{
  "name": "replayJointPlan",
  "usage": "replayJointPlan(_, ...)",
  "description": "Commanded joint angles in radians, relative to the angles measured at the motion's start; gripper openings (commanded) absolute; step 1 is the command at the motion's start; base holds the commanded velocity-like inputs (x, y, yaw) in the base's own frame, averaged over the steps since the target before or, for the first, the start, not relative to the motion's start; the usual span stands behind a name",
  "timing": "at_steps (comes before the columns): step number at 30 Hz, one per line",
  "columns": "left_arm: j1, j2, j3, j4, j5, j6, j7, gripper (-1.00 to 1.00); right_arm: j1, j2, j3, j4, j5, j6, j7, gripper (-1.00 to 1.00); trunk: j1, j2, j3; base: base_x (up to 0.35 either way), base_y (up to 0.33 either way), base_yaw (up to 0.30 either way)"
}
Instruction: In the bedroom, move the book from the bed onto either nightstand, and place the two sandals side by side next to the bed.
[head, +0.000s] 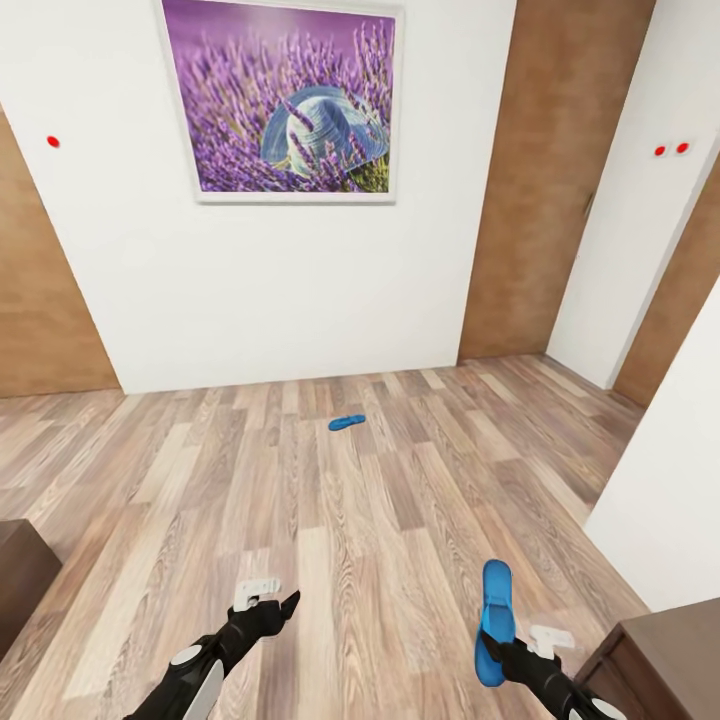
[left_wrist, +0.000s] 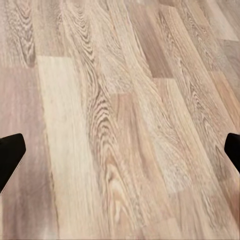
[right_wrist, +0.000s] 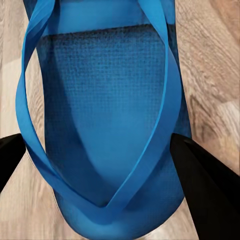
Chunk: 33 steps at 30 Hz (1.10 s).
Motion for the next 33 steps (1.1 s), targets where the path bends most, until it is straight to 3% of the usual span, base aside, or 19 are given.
replayJointPlan(1,0.0,0.0,0.0,0.0,0.01,0.003,-0.003,1.0,-0.001,0.0,-0.007,0.001,-0.001,-0.002,0.007,-1.0,0.0,0.0,-0.001,0.332,0.0,0.0)
replayJointPlan(33,0.0,0.0,0.0,0.0,0.01,0.003,-0.003,1.0,-0.002,0.0,-0.007,0.001,0.0,-0.002,0.008,-1.0,0.0,0.0,-0.001,0.332,0.0,0.0)
